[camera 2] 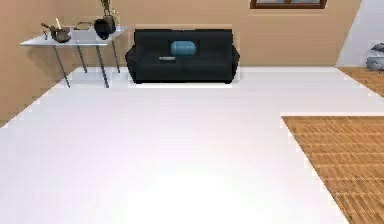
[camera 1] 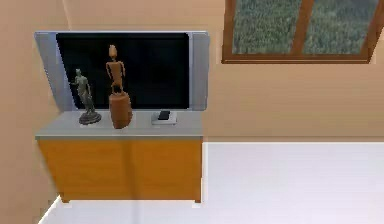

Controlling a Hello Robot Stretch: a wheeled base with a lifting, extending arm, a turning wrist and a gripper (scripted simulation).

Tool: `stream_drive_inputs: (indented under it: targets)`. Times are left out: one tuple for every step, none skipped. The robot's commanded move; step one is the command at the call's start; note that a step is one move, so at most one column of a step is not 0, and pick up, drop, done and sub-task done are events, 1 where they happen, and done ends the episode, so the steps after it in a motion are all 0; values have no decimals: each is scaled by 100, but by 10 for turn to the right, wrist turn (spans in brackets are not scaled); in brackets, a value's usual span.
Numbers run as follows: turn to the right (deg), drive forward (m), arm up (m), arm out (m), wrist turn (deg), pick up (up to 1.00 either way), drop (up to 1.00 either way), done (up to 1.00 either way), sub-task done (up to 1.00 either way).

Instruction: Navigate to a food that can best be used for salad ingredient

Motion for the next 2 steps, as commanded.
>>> stream_drive_inputs:
  targets:
    - [-450, 0, 0, 0, 0, 0, 0, 0, 0]
    - [-450, 0, 0, 0, 0, 0, 0, 0, 0]
